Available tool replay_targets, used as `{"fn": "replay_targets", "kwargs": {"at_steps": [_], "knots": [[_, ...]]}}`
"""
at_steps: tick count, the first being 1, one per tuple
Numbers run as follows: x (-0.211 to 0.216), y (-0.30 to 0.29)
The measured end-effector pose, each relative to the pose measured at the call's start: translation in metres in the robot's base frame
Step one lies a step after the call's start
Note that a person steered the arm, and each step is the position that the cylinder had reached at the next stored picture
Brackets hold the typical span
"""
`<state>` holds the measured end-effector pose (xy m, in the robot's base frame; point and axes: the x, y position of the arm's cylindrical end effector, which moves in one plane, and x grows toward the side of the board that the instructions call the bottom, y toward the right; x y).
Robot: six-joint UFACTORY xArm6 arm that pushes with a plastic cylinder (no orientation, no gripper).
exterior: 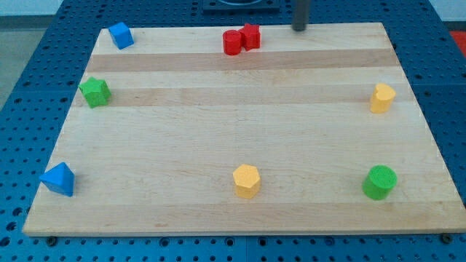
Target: Push the yellow blocks to the center of the board
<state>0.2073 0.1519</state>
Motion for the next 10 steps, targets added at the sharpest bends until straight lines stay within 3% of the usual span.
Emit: {"fn": "replay_targets", "kwargs": {"at_steps": [2, 3, 5, 7, 8, 9, 10], "knots": [[0.130, 0.081], [0.166, 0.097], [0.169, 0.043], [0.171, 0.116], [0.196, 0.127], [0.210, 0.085], [0.203, 0.003]]}}
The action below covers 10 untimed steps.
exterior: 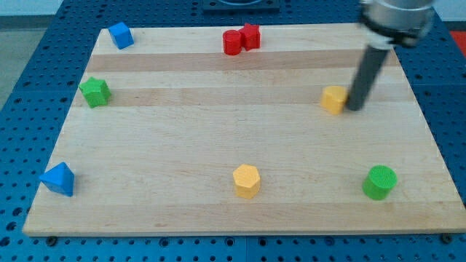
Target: Push the yellow blocks to the center of the board
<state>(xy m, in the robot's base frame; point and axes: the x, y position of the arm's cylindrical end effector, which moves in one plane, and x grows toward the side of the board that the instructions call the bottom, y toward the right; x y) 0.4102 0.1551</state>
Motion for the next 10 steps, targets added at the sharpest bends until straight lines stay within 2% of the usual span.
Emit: {"fn": "replay_targets", "kwargs": {"at_steps": [1, 2, 4, 6, 7, 8, 9, 10], "knots": [[-0.022, -0.081], [-0.026, -0.115], [0.050, -0.074], [0.135, -0.076], [0.171, -0.096], [0.182, -0.133], [0.134, -0.153], [0.064, -0.158]]}}
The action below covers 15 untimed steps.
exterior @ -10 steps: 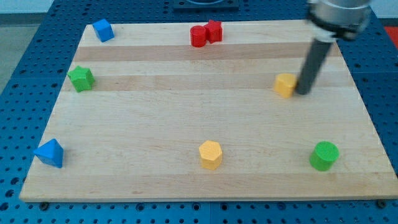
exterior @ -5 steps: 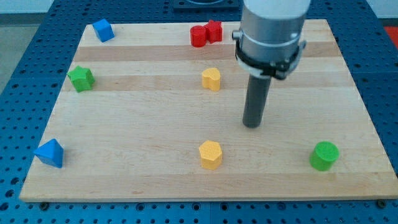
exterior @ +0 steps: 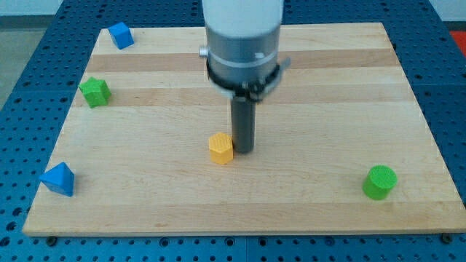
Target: Push the yellow blocks to the center of the board
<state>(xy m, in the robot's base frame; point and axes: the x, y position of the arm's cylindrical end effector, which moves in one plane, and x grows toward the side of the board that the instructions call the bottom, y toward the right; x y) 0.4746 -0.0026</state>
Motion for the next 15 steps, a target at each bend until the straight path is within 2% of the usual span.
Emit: {"fn": "replay_targets", "kwargs": {"at_steps": [1, 2, 3, 4, 5, 6, 7, 8, 10, 12, 14, 15], "knots": [[0.000, 0.001], [0.056, 0.024], [0.093, 0.013], [0.076, -0.045], [0.017, -0.047], [0.001, -0.047], [0.037, -0.048], [0.040, -0.016], [-0.014, -0.017], [0.002, -0.039], [-0.052, -0.022], [-0.036, -0.019]]}}
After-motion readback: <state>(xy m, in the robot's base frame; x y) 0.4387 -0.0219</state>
